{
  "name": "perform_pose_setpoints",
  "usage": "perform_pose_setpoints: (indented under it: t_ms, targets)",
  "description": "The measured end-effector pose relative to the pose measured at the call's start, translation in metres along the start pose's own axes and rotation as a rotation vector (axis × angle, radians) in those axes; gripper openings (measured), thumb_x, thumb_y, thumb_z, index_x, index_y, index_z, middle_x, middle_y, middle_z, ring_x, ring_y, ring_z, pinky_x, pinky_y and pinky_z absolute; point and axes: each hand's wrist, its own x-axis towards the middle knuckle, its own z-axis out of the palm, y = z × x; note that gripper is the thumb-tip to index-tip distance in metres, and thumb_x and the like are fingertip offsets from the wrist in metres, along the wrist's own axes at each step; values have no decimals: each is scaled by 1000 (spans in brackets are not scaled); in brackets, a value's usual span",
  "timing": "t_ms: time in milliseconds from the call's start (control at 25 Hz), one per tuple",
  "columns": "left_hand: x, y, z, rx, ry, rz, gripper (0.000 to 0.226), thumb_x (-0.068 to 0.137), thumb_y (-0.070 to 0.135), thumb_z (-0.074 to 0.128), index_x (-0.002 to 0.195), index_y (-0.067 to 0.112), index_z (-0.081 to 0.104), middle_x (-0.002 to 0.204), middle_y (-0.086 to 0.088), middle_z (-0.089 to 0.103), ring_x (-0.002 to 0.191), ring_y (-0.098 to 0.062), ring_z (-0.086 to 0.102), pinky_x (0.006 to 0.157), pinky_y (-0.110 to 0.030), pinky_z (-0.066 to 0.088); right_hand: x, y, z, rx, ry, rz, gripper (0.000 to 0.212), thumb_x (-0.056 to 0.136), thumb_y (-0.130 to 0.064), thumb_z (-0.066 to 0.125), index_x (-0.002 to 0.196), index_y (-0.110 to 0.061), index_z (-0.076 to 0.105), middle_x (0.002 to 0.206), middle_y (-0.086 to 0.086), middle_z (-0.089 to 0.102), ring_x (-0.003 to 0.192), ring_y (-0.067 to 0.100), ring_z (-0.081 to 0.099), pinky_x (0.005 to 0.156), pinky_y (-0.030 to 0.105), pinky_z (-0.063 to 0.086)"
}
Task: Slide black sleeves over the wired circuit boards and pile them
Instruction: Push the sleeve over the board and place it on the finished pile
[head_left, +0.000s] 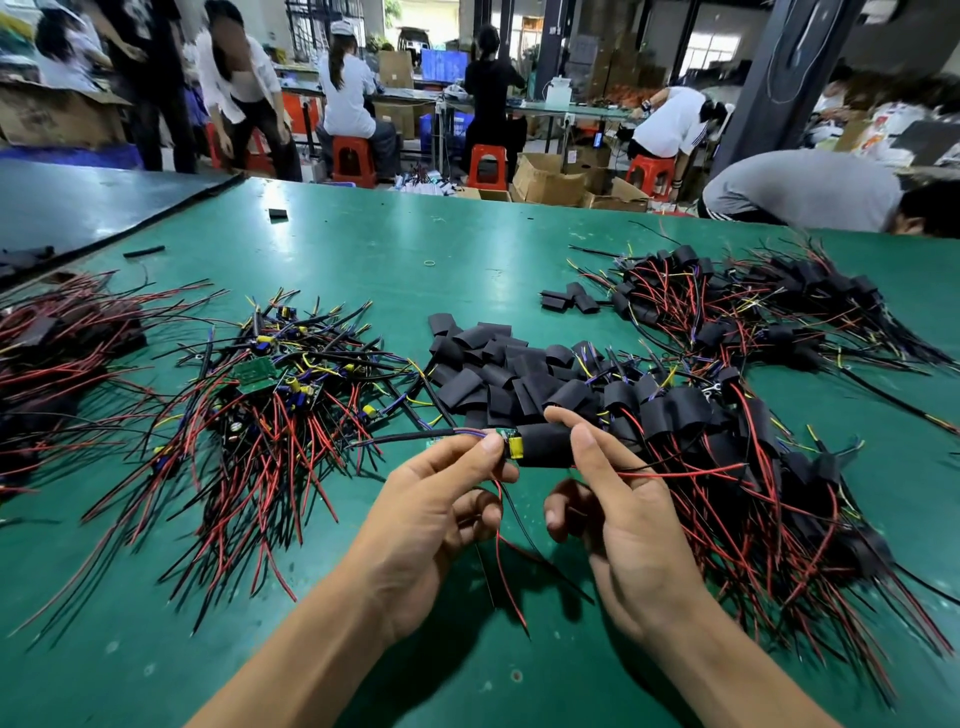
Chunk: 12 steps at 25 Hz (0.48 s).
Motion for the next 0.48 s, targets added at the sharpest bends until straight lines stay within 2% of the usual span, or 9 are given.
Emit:
perform_pose_setpoints:
  t_ms: [200,360,480]
  targets:
    - [0,-2,1,46,-44,4,26,75,33,70,94,18,79,87,-3,70,51,-9,52,48,-15,44,0,-1,-1,56,-8,60,29,85,-30,63,108,-17,76,96,8,74,43,13,53,43,20,47]
    - [-1,-5,0,99,-107,23,43,76,39,66,99,4,73,93,-12,70,52,-12,55,48,-18,43,-2,-3,2,173,-48,125,24,88,-26,63,105,-15,75,87,12,73,42,14,56,44,26,52]
    - [-1,-6,-1,140,-88,60,41,78,39,65,97,4,73,83,-8,70,50,-11,53,49,-17,44,-4,-3,3,153,-43,133,24,87,-28,65,104,-14,74,86,13,73,42,15,55,44,27,51]
